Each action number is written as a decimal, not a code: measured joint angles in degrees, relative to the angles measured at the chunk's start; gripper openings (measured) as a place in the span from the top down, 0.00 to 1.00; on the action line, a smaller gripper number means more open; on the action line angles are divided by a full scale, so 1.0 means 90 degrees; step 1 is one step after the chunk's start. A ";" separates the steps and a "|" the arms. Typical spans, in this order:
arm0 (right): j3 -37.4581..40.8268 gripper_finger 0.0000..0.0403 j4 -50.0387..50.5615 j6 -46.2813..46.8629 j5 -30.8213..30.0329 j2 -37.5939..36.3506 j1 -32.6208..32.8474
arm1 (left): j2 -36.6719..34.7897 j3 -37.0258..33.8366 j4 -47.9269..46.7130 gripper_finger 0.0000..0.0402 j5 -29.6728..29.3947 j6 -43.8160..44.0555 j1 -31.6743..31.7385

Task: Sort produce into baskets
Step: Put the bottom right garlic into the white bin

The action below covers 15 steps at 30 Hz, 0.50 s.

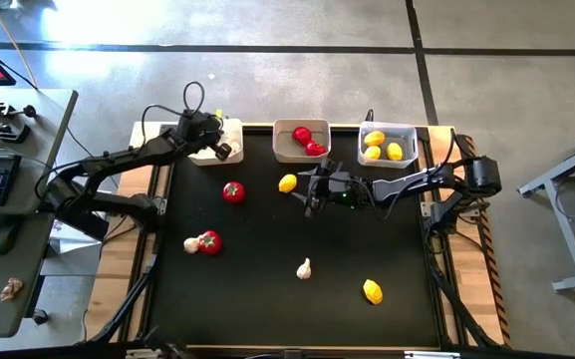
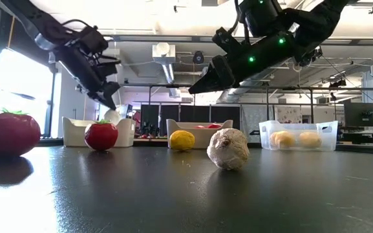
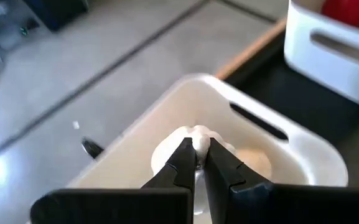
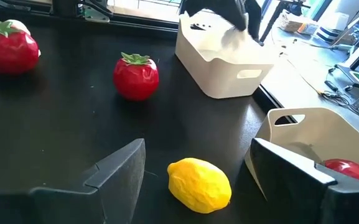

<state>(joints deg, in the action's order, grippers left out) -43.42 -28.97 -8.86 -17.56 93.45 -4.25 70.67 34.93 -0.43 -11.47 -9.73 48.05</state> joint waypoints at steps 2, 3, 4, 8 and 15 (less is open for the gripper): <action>0.0000 0.30 0.0000 -0.0005 0.0000 0.0000 0.0000 | 0.0118 0.0121 -0.0330 1.00 0.0034 0.0090 0.0000; 0.0000 0.30 0.0000 -0.0005 0.0000 0.0000 0.0000 | 0.0174 0.0149 -0.0436 1.00 0.0041 0.0124 0.0000; 0.0000 0.30 0.0001 -0.0007 0.0003 0.0000 0.0000 | 0.0220 0.0165 -0.0495 1.00 0.0041 0.0119 0.0000; 0.0000 0.30 0.0017 -0.0021 0.0258 0.0000 0.0000 | 0.0320 0.0168 -0.0501 0.96 0.0000 0.0072 0.0000; 0.0000 0.30 0.0053 -0.0143 0.0284 0.0000 -0.0029 | 0.0328 0.0166 -0.0591 0.80 0.0010 0.0070 -0.0060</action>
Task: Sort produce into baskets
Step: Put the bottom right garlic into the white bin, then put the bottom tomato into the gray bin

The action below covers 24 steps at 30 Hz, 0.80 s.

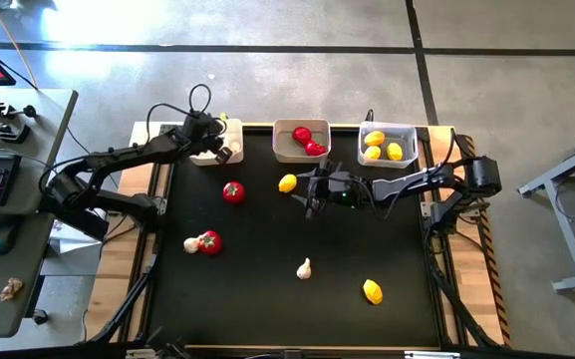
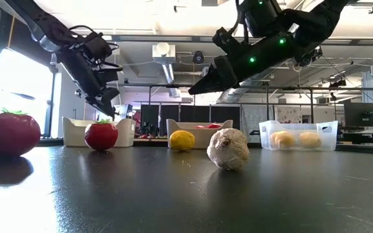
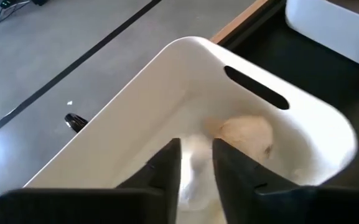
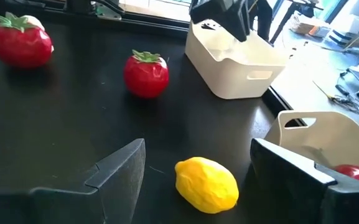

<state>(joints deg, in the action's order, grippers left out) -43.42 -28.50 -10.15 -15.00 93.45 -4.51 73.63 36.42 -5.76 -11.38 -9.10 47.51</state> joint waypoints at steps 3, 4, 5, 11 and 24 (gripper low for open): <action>0.0000 0.30 0.0064 0.0113 0.0000 0.0002 0.0001 | 0.0000 0.0000 0.0001 0.72 0.0008 -0.0004 -0.0078; 0.0000 0.30 0.0083 0.0124 0.0000 0.0002 0.0002 | 0.0000 0.0000 0.0009 0.69 0.0008 -0.0029 -0.0108; 0.0000 0.30 0.0102 0.0126 0.0000 0.0002 0.0002 | 0.0000 0.0000 0.0024 0.67 0.0007 -0.0078 -0.0143; 0.0000 0.30 0.0112 0.0055 0.0000 0.0002 0.0001 | -0.0094 -0.0007 0.0192 0.59 -0.0041 -0.0211 -0.0531; 0.0000 0.30 0.0322 0.0101 0.0189 0.0002 0.0151 | -0.1564 -0.0007 -0.0833 0.58 0.0253 0.0249 -0.2953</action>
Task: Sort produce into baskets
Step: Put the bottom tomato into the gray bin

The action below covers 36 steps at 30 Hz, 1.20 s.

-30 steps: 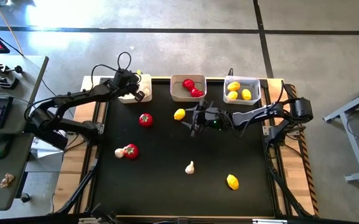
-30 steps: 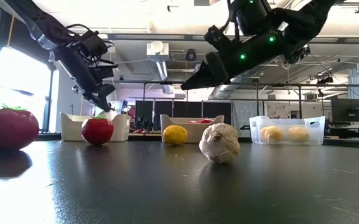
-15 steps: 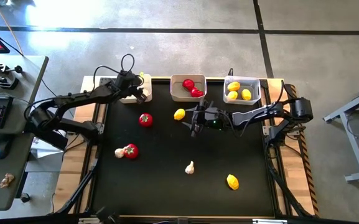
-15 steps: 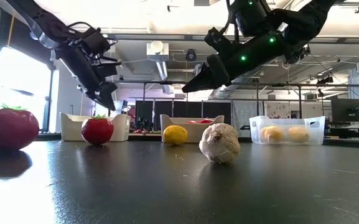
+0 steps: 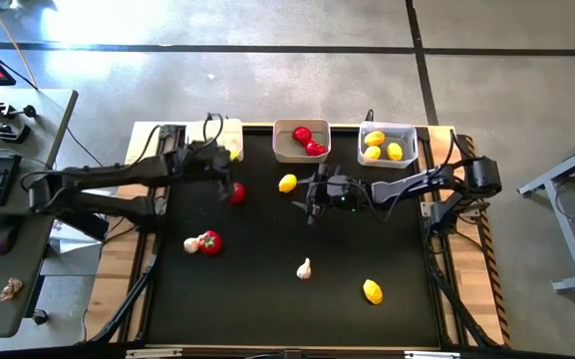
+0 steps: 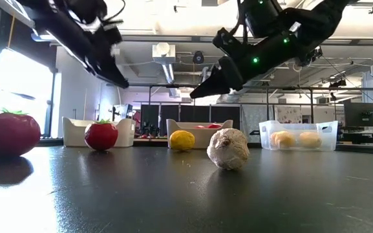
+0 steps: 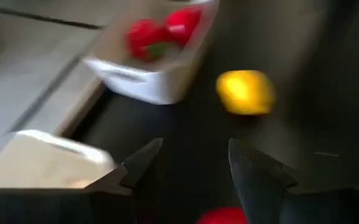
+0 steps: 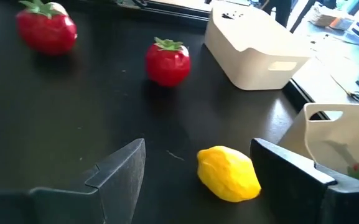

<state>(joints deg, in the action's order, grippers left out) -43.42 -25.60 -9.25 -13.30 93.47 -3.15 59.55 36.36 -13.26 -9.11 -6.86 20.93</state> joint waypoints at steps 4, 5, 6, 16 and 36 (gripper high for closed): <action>0.0000 0.30 0.0082 -0.0183 0.0000 0.0000 0.0115 | -0.0448 0.0000 -0.0667 0.58 0.0795 0.0787 -0.0804; 0.0000 0.30 0.0085 -0.0237 0.0000 0.0000 0.0137 | -0.0518 0.0000 -0.0814 0.58 0.0993 0.1019 -0.1007; 0.0000 0.30 0.0082 -0.0273 -0.0002 0.0000 0.0151 | -0.0573 0.0000 -0.0964 0.58 0.1171 0.1250 -0.1205; 0.0000 0.30 0.0071 -0.0142 -0.0006 0.0000 0.0155 | -0.0445 0.0822 -0.3322 0.71 0.1458 0.2352 -0.3059; 0.0000 0.30 0.0111 -0.0183 -0.0078 0.0000 0.0143 | 0.1472 0.1341 -0.5003 0.33 0.1169 0.4034 -0.4156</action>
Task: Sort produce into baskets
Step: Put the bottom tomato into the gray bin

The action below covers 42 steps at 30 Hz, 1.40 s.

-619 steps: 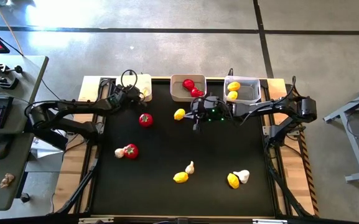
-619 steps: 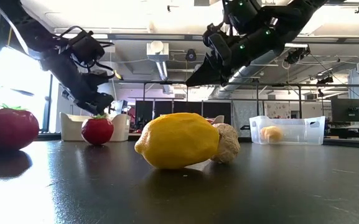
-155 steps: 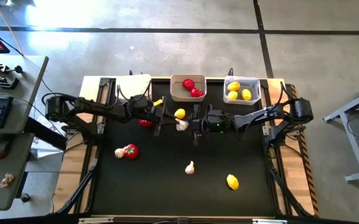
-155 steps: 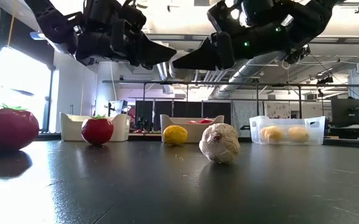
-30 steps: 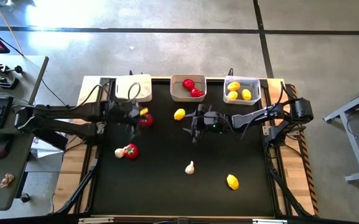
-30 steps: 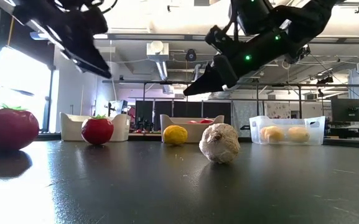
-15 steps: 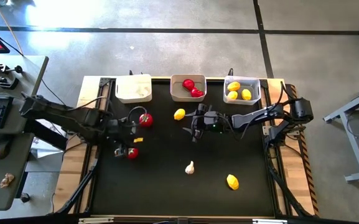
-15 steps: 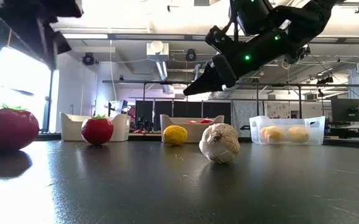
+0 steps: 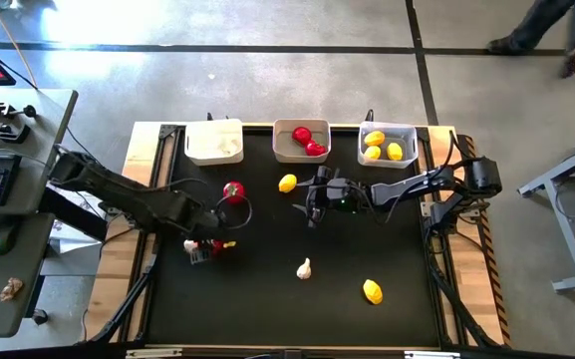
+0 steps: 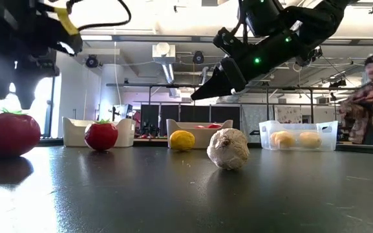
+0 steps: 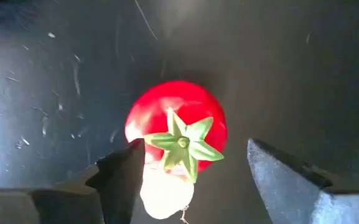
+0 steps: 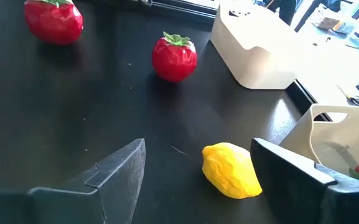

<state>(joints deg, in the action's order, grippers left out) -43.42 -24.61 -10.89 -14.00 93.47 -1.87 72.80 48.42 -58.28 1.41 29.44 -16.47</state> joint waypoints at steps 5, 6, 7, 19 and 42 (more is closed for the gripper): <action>0.0000 0.30 0.0065 0.0046 0.0000 0.0000 0.0000 | 0.0204 0.0000 0.0018 0.32 0.0047 -0.0064 0.0000; 0.0000 0.30 0.0093 0.0060 0.0000 0.0000 0.0000 | 0.0224 0.0000 0.0035 0.32 0.0013 -0.0070 0.0016; 0.0000 0.30 0.0114 0.0063 -0.0002 0.0000 0.0000 | 0.0254 0.0000 0.0051 0.32 -0.0012 -0.0084 0.0041; 0.0000 0.30 0.0144 0.0053 -0.0002 0.0000 0.0000 | 0.0402 -0.0418 0.0533 0.32 -0.0033 -0.0300 0.0126; 0.0000 0.30 0.0138 0.0048 -0.0002 0.0000 0.0000 | 0.0323 -0.0518 0.0790 0.46 0.0017 -0.1039 0.0322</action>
<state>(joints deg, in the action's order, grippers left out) -43.42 -23.36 -10.46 -14.02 93.47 -1.87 75.70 43.76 -51.17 1.56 20.09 -13.58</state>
